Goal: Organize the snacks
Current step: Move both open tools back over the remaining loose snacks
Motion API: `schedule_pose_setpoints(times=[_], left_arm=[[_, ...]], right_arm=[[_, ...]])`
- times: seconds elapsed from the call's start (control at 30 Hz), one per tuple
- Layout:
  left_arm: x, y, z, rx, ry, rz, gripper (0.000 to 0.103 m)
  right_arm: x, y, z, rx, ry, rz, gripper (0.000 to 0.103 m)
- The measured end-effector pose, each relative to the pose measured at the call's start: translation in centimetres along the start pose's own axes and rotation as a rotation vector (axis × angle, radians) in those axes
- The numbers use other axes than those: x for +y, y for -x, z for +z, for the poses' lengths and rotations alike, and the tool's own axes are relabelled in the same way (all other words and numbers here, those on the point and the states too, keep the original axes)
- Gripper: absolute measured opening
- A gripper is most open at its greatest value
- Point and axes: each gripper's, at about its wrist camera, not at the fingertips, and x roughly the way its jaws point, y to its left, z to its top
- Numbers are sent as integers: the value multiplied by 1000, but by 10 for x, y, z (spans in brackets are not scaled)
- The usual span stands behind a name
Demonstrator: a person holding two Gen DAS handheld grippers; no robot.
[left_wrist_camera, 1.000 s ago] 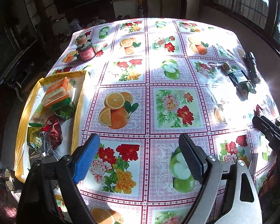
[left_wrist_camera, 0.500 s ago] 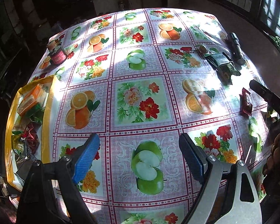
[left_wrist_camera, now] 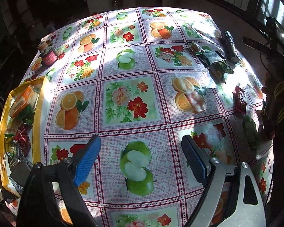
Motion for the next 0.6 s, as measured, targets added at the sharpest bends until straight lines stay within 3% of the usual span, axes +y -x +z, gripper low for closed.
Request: schedule_pose_setpoints(times=[0.07,0.27,0.37,0.43,0.53,0.6], left_arm=[[5,1,1,-5,6,-3,87],[19,3,3,-10,44,-7,87],[21,4,3,-8,55,-7,87],[22,5,3,-9,59,2,87],[26,8,2,-12,64,13,87],[30,11,2,-21,68,24,87]], right_arm=[[8,-11,-3,62,54,-1,82],[13,5,-10,88,-129,275,82],[39,-7,-28,189,-251,494,83],[68,0,-39,216,-298,734,81],[109,42,-40,127,-132,824,80],[110,66,-35,53,-63,787,80]])
